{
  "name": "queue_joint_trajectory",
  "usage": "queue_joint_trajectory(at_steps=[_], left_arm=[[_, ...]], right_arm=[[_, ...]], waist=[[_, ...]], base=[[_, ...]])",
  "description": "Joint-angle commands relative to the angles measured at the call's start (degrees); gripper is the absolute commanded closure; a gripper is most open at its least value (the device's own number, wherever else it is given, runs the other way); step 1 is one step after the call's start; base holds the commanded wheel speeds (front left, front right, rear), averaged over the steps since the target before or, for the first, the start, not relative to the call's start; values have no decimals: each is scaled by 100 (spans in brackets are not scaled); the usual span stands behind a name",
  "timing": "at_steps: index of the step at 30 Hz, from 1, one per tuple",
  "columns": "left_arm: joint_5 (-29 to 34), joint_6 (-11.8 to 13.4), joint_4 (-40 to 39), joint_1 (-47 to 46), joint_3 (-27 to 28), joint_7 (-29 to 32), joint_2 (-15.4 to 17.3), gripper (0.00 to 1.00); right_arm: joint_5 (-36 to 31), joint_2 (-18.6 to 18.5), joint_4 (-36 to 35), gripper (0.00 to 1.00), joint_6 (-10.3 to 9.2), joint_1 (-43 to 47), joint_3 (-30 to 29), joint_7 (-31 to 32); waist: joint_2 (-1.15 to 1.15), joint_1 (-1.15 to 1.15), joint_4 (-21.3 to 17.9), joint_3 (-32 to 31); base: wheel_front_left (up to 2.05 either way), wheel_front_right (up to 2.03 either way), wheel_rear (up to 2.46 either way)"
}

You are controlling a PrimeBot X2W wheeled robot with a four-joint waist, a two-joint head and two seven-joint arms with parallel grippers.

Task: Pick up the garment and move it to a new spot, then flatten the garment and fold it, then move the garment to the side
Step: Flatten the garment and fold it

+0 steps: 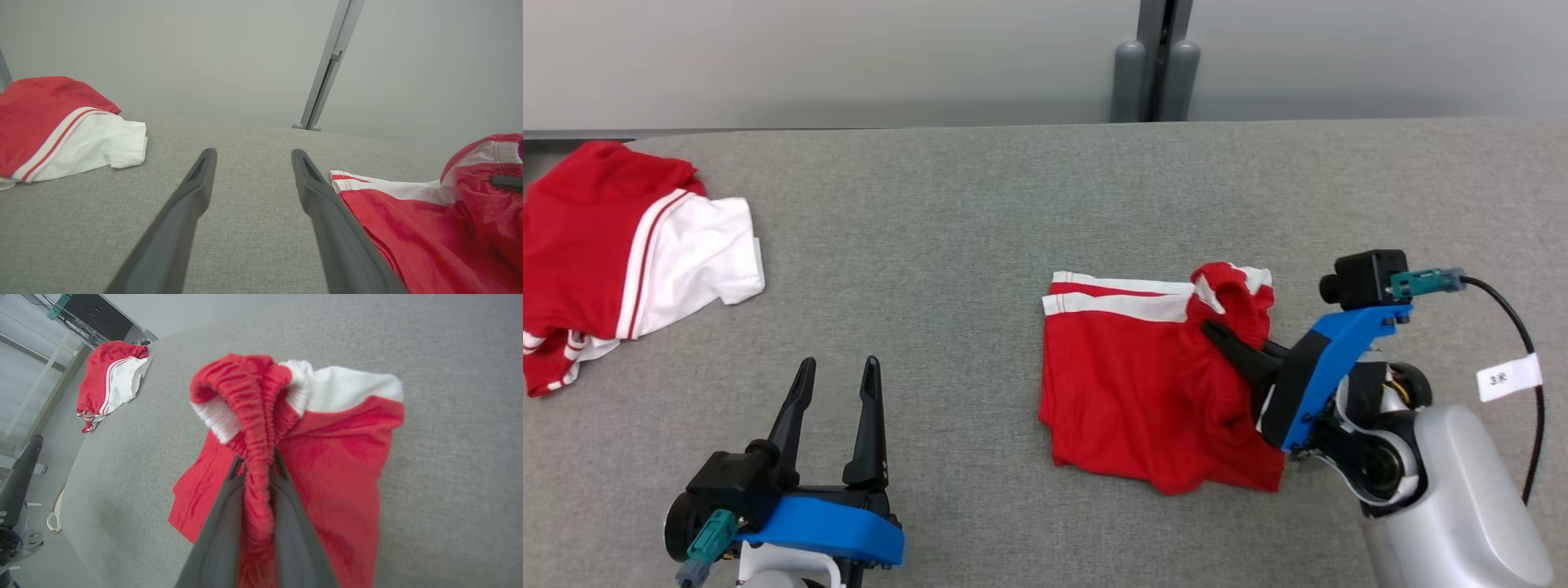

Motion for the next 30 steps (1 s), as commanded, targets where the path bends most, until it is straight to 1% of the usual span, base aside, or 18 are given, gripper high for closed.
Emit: queue_joint_trajectory(at_steps=[1,3,5,9,12,13,14,15,19,22,26,30], left_arm=[[10,7,8,-49,14,-3,3,0],[-13,-18,31,-71,-16,-7,-36,0],[-20,-45,57,-101,-49,-12,-68,0],[-29,-82,141,-160,-72,-31,-134,0],[-14,-117,219,-185,-93,-38,-195,0],[-6,-126,246,-199,-104,-45,-227,0],[3,-143,270,-209,-110,-50,-252,0],[12,-154,293,-220,-113,-54,-273,0],[55,-170,352,-249,-97,-68,-323,0],[70,-209,362,-270,-61,-71,-333,0],[148,-244,322,-310,-10,-76,-334,0],[245,-287,275,-422,29,-76,-348,0]], right_arm=[[47,28,46,100,1,-94,34,-64],[89,69,216,100,1,-210,141,-215],[361,82,466,100,1,-326,348,-395],[694,78,1100,100,1,-624,821,-800],[825,76,1623,100,1,-872,1132,-1101],[897,76,1796,73,1,-954,1232,-1185],[943,78,1934,49,1,-1034,1337,-1272],[978,81,2058,0,1,-1120,1450,-1379],[1184,77,2387,0,1,-1351,1815,-1779],[1119,77,2529,0,1,-1501,2000,-2091],[751,78,2611,0,1,-1624,2008,-2596],[29,78,2528,0,1,-1538,1820,-3137]], waist=[[0,0,37,5],[0,0,112,-3],[0,0,200,-17],[0,0,359,-28],[0,0,461,-26],[0,0,489,-25],[0,0,510,-25],[0,0,524,-24],[0,0,536,-24],[0,0,462,-34],[0,0,300,-74],[0,0,97,-134]], base=[[0,0,0],[0,0,0],[0,0,0],[0,0,0],[0,0,0],[0,0,0],[0,0,0],[0,0,0],[0,0,0],[0,0,0],[0,0,0],[0,0,0]])
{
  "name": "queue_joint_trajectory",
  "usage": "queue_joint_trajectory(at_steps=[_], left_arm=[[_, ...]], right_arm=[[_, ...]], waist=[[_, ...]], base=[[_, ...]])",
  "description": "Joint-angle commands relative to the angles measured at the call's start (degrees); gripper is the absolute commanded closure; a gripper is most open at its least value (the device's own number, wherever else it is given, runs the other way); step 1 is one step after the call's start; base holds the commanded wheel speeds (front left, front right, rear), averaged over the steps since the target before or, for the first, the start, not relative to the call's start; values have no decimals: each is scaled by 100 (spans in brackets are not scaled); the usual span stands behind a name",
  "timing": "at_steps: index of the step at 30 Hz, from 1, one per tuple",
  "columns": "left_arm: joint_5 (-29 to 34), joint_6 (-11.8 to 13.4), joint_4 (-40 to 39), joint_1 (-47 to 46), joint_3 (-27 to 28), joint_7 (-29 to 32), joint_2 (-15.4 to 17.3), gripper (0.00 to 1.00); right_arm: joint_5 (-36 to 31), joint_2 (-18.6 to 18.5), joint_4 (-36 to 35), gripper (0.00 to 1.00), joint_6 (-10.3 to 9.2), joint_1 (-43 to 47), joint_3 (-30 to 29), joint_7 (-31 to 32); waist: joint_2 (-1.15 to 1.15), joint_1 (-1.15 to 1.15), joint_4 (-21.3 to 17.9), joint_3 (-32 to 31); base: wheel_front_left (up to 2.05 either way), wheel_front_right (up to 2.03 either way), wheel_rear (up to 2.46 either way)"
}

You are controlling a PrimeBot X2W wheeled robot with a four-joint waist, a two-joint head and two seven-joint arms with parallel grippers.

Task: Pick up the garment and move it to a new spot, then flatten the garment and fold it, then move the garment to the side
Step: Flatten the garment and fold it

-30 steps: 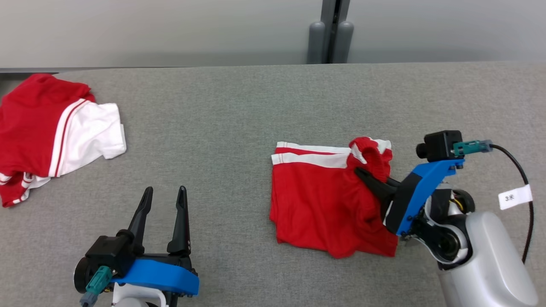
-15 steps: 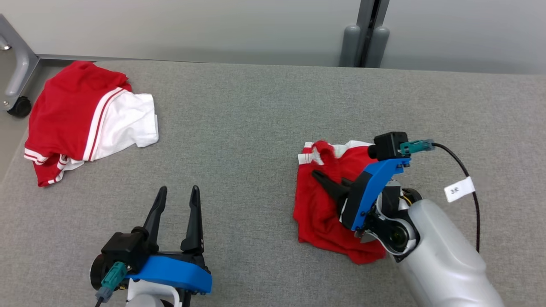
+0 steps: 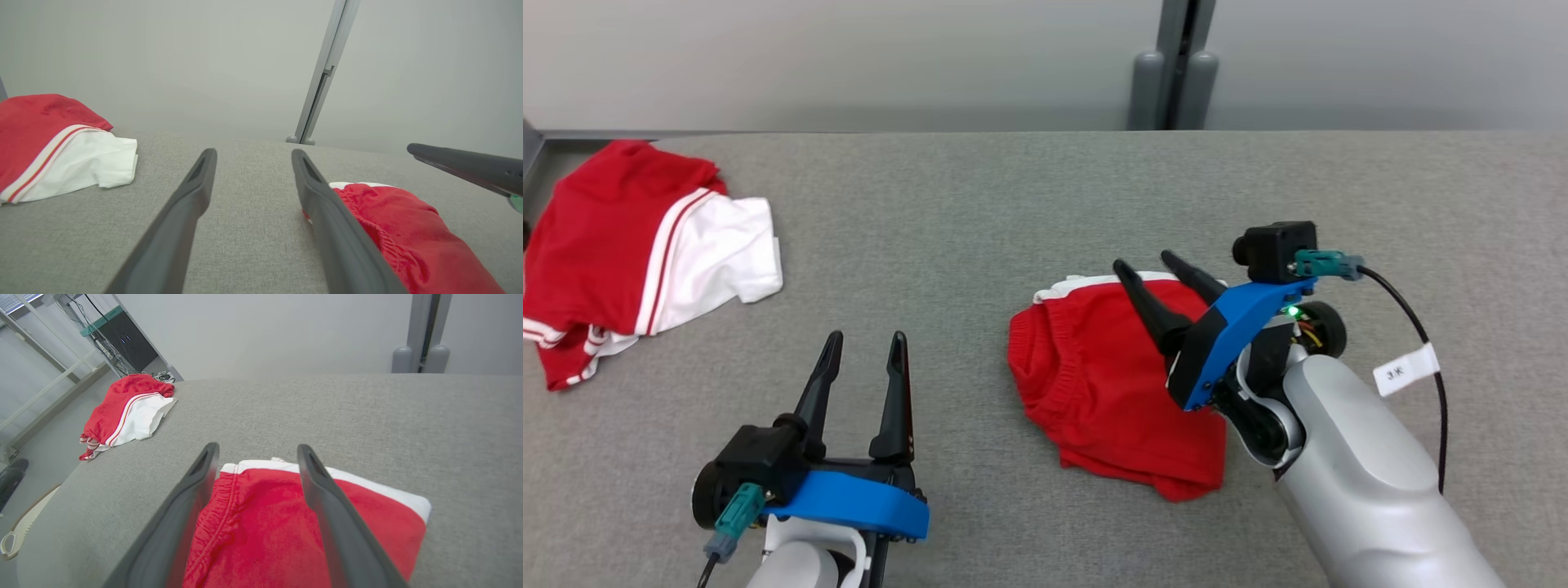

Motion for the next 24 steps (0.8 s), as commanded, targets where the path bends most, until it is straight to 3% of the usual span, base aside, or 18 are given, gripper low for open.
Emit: queue_joint_trajectory(at_steps=[1,12,16,24], left_arm=[[71,-37,-44,-136,47,-27,-18,0],[188,-31,221,12,162,-27,-218,0],[235,8,336,240,345,-28,-239,0],[311,87,318,842,741,-27,-296,0]], right_arm=[[-444,-12,-79,0,3,108,-171,-279],[-2297,-11,-1264,0,3,1763,-1512,-1362],[-2322,-8,-1759,0,3,2500,-1815,-1680],[-2063,-9,-2036,0,3,3249,-1866,-1971]], waist=[[0,0,-158,-86],[0,0,-597,-408],[0,0,-663,-551],[0,0,-746,-704]], base=[[0,0,0],[0,0,0],[0,0,0],[0,0,0]])
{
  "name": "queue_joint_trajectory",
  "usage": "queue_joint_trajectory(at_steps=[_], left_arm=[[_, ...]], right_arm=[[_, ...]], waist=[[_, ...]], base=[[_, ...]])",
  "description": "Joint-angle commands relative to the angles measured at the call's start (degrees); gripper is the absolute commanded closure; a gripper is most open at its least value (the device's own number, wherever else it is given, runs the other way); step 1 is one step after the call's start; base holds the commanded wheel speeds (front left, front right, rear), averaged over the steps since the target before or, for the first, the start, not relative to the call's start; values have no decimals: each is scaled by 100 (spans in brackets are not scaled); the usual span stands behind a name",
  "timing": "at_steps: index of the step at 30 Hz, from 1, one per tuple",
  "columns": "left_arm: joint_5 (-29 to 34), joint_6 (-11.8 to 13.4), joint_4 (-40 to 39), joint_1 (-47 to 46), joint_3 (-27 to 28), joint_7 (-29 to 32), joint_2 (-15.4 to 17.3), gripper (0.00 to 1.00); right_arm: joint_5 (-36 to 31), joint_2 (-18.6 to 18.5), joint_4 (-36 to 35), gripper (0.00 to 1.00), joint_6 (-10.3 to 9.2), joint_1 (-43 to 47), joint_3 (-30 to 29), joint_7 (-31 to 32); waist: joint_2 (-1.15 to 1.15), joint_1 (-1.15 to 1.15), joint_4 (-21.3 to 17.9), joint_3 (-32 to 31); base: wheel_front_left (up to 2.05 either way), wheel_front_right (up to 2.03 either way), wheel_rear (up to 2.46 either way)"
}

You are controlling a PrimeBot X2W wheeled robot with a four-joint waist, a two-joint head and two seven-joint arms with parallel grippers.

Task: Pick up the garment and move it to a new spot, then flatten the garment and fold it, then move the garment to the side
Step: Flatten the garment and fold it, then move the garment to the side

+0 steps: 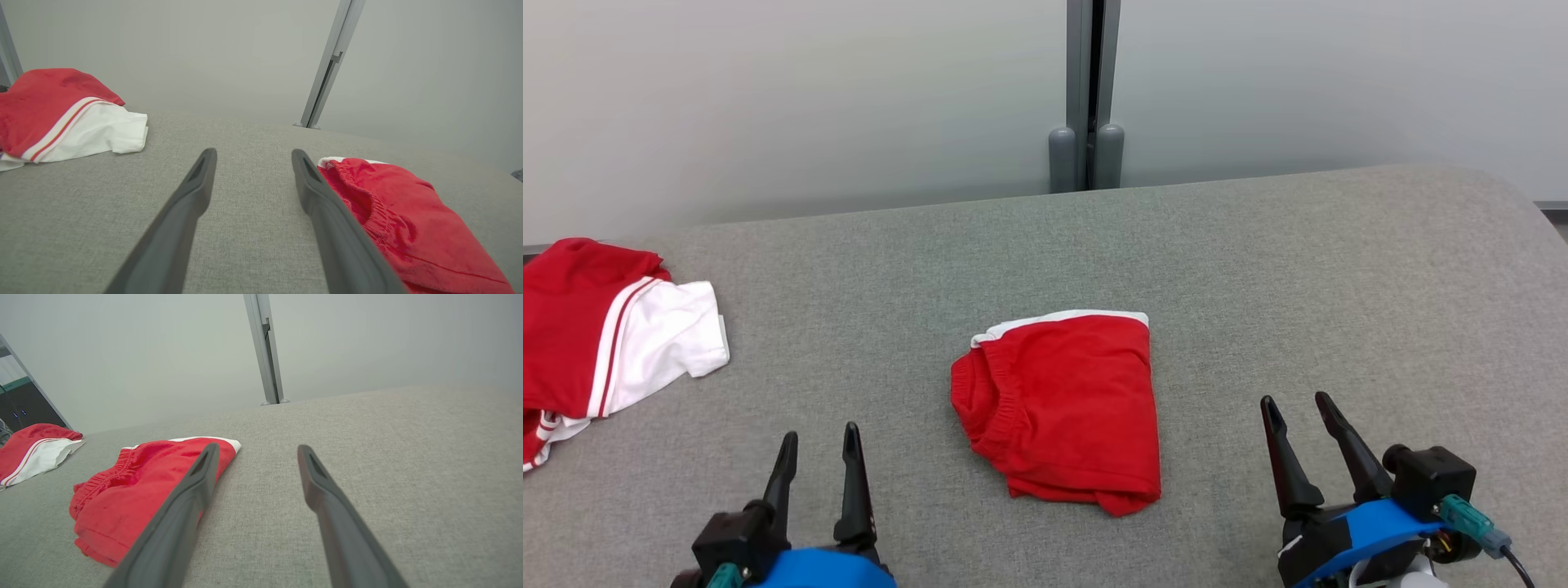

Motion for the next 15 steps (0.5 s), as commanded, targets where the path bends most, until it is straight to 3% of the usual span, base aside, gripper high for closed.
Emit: queue_joint_trajectory(at_steps=[1,15], left_arm=[[17,-12,-16,47,31,-26,-19,0],[59,-153,-24,379,251,-25,-162,0]], right_arm=[[-4,-7,-10,0,3,59,-4,-35],[-193,-6,185,0,3,107,-104,-68]], waist=[[0,1,-3,-6],[0,1,129,-68]], base=[[0,0,0],[0,0,0]])
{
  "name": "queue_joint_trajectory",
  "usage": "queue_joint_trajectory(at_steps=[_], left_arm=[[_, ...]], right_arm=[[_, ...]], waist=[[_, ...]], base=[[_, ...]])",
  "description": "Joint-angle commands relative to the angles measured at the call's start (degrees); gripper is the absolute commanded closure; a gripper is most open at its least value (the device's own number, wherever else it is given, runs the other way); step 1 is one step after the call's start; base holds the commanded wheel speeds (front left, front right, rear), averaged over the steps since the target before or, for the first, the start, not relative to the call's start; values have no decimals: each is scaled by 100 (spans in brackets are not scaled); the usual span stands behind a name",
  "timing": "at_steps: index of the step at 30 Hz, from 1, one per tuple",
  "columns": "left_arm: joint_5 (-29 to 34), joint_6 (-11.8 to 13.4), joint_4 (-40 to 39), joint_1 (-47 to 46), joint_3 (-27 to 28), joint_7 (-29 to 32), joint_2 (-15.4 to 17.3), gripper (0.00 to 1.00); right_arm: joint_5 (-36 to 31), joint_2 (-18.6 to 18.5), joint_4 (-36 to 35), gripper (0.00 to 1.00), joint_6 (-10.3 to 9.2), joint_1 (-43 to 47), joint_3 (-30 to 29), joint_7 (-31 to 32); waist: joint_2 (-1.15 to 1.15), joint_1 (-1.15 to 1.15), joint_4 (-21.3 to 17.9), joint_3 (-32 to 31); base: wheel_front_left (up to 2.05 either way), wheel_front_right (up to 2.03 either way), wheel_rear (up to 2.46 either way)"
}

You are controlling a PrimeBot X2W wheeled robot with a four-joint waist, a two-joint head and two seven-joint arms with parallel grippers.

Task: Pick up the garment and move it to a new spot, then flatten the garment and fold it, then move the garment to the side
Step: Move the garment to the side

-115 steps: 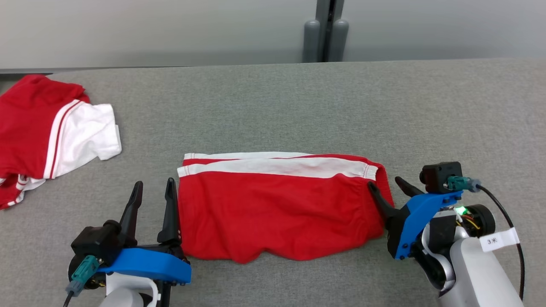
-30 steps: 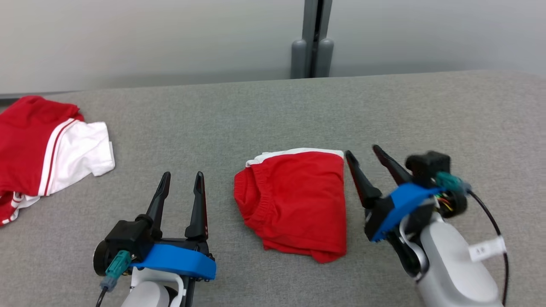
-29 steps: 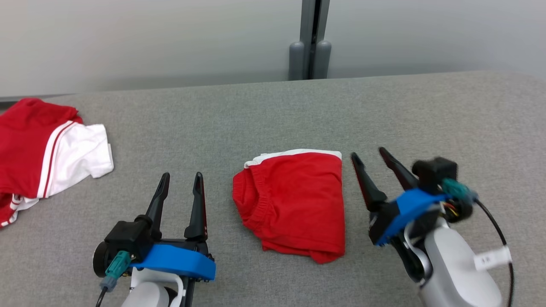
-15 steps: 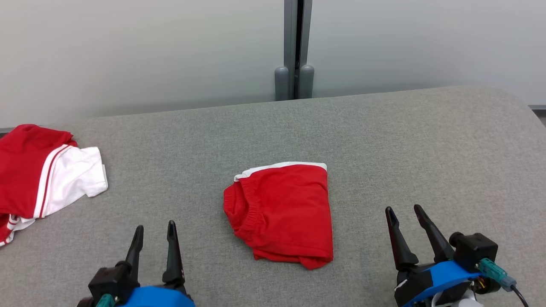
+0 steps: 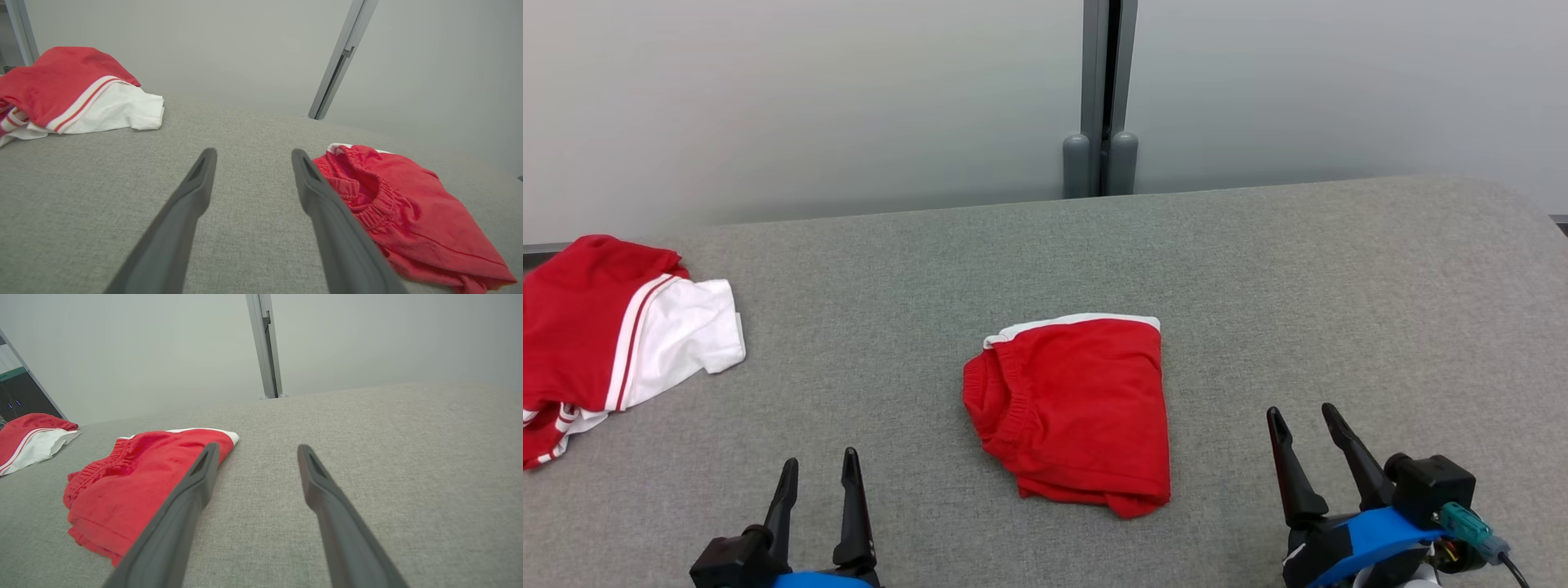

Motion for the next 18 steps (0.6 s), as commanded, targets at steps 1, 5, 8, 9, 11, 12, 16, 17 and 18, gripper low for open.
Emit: queue_joint_trajectory(at_steps=[1,5,8,9,11,12,16,17,18], left_arm=[[44,-21,8,35,36,-25,-4,0],[26,-39,50,22,22,-25,-16,0],[6,-64,78,-12,2,-25,-13,0],[9,-66,82,-31,-6,-25,-12,0],[21,-68,90,-74,-23,-25,-10,0],[30,-70,89,-109,-33,-25,-7,0],[47,-81,82,-213,-35,-24,23,0],[54,-80,78,-242,-30,-25,29,0],[51,-83,72,-274,-33,-25,28,0]], right_arm=[[-26,-6,15,0,3,43,-4,1],[-38,-6,30,0,3,26,29,15],[-33,-6,28,0,3,7,43,13],[6,-5,40,0,3,-14,71,36],[-59,-7,56,0,3,-118,93,108],[-105,-7,55,0,3,-209,92,158],[-273,-6,28,0,3,-652,157,554],[-261,-6,28,0,3,-787,182,698],[-260,-5,46,0,3,-929,197,867]], waist=[[0,1,2,2],[0,1,10,21],[0,1,19,46],[0,1,23,56],[0,1,38,86],[0,1,51,111],[0,1,123,216],[0,1,153,243],[0,1,193,271]], base=[[0,0,0],[0,0,0],[0,0,0],[0,0,0],[0,0,0],[0,0,0],[0,0,0],[0,0,0],[0,0,0]])
